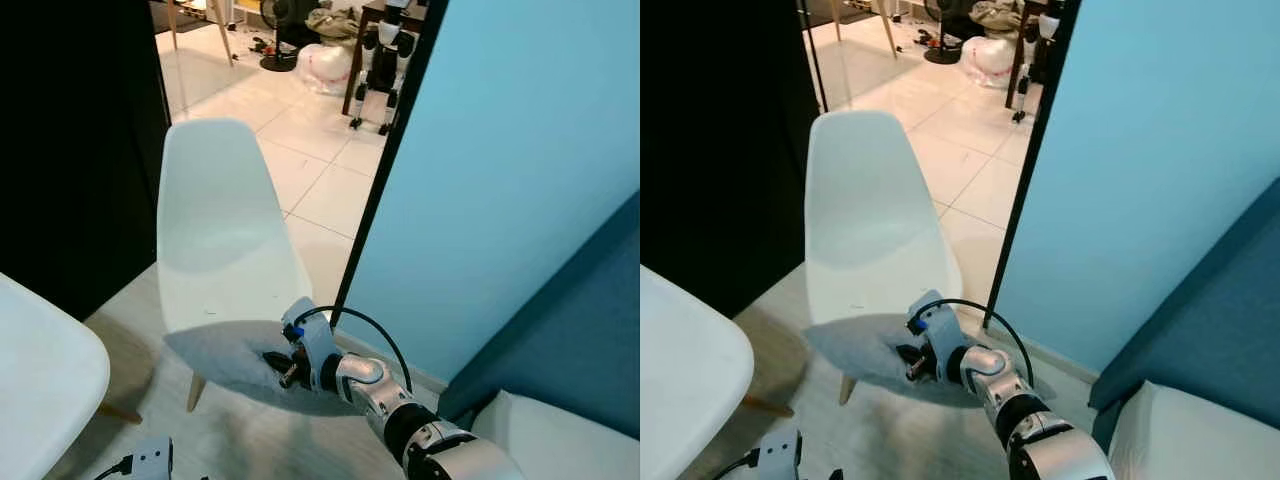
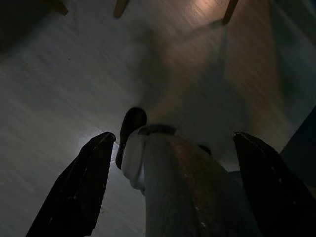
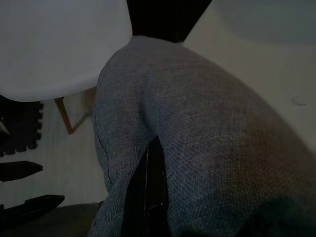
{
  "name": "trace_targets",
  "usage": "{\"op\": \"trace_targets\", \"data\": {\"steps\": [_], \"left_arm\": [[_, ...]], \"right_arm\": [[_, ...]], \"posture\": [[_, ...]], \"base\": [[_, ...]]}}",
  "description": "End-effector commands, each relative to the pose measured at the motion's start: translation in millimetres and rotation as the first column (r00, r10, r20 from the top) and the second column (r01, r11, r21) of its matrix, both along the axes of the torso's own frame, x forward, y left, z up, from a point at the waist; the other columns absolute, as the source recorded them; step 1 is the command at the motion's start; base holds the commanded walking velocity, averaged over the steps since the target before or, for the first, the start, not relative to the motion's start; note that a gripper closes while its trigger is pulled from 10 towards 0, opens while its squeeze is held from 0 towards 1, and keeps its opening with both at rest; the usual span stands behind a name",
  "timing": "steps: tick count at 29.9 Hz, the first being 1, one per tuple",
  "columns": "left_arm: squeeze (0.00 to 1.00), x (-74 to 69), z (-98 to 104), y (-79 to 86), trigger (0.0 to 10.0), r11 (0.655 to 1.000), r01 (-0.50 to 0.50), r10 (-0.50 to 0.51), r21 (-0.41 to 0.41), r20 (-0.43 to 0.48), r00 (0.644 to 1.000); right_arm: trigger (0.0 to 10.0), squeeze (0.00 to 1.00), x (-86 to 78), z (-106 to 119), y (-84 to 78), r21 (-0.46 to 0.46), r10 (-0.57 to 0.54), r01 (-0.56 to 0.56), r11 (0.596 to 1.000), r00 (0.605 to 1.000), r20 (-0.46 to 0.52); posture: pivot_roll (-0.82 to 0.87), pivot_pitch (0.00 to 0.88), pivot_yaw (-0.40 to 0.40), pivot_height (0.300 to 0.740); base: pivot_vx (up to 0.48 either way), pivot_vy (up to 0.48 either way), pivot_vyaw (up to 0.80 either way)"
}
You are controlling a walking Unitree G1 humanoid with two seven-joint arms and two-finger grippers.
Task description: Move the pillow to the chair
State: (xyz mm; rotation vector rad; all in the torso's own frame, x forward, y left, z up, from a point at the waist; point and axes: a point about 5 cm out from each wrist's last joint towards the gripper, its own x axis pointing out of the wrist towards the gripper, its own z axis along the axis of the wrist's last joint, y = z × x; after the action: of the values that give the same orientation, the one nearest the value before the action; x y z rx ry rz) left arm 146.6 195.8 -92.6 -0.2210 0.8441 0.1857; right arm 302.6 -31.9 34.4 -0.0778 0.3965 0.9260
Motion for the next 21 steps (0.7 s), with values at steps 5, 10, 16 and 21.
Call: {"op": "trace_targets", "data": {"steps": [5,10,16,21], "left_arm": [[0.0,3.1,-0.3,-9.8,10.0,0.999,0.025,-0.025,-0.024,0.005,1.0],[0.0,3.9,-0.3,-11.9,10.0,0.999,0.046,-0.046,-0.018,0.003,0.999],[0.0,3.7,-0.6,-13.9,10.0,0.997,0.074,-0.074,-0.016,-0.001,0.997],[0.0,3.1,-0.9,-14.6,10.0,0.997,0.08,-0.08,-0.019,-0.001,0.997]], "right_arm": [[10.0,0.0,5.5,31.6,41.0,0.117,0.062,-0.074,0.99,0.993,0.104],[10.0,0.0,5.3,32.2,41.5,0.14,0.059,-0.072,0.988,0.994,0.094],[10.0,0.0,15.2,45.2,41.7,0.215,-0.026,0.003,0.977,0.994,0.102],[10.0,0.0,22.2,53.1,38.6,0.222,-0.071,0.039,0.974,0.988,0.138]], "posture": [[0.18,0.004,-0.141,0.74],[0.18,0.003,-0.139,0.74],[0.17,0.012,-0.13,0.74],[0.17,0.019,-0.123,0.74]], "base": [[0.371,0.0,0.43],[0.38,0.0,0.73],[0.411,0.0,0.5],[0.425,0.0,0.0]]}}
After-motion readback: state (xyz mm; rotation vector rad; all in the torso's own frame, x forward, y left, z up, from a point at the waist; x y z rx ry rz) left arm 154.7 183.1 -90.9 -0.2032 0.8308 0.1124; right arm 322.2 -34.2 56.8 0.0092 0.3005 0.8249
